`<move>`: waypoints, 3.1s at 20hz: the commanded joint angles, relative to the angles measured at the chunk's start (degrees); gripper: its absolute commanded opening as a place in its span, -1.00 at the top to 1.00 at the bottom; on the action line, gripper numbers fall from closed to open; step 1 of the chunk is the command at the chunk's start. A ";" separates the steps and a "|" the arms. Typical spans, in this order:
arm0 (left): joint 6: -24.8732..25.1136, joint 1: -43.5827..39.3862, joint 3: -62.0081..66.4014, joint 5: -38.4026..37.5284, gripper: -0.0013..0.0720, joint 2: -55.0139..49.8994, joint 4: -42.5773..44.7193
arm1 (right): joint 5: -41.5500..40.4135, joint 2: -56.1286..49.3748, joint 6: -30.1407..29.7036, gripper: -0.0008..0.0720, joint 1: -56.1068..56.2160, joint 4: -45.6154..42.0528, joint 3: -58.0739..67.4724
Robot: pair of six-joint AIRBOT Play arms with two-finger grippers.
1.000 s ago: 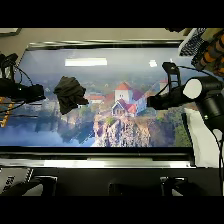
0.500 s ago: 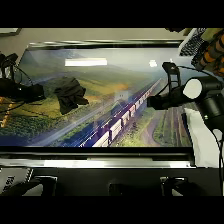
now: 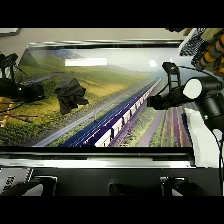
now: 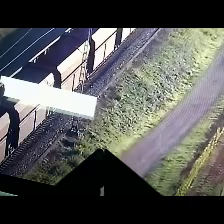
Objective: Fold the clothes and pants, and hang the long-sleeved shirts on hangers.
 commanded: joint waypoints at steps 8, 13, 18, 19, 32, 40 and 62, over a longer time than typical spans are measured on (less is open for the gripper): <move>0.02 0.04 -0.02 0.00 0.92 0.04 0.00 | -0.37 0.02 0.02 0.89 0.04 -0.04 0.07; 0.02 0.04 -0.02 0.52 0.92 -0.04 0.00 | -4.57 0.02 0.02 0.89 0.04 -0.33 0.07; -0.46 0.04 -0.02 5.53 -1.00 -2.23 0.20 | -4.46 0.00 0.02 0.89 0.04 -0.33 0.07; -0.50 0.04 -0.02 9.73 -1.00 -3.32 0.28 | -4.52 0.02 0.02 0.89 0.04 -0.33 0.07; -4.52 -0.04 0.55 35.15 -0.09 -31.30 -3.52 | -2.80 0.02 0.04 0.89 0.04 6.34 0.07; 6.47 -4.94 12.46 17.25 0.92 -23.34 -25.66 | -1.01 0.42 2.23 0.87 -0.11 6.82 0.17; 0.42 -21.14 12.48 17.03 0.01 -25.55 -29.14 | 11.23 19.82 27.45 0.03 -0.11 -16.35 0.04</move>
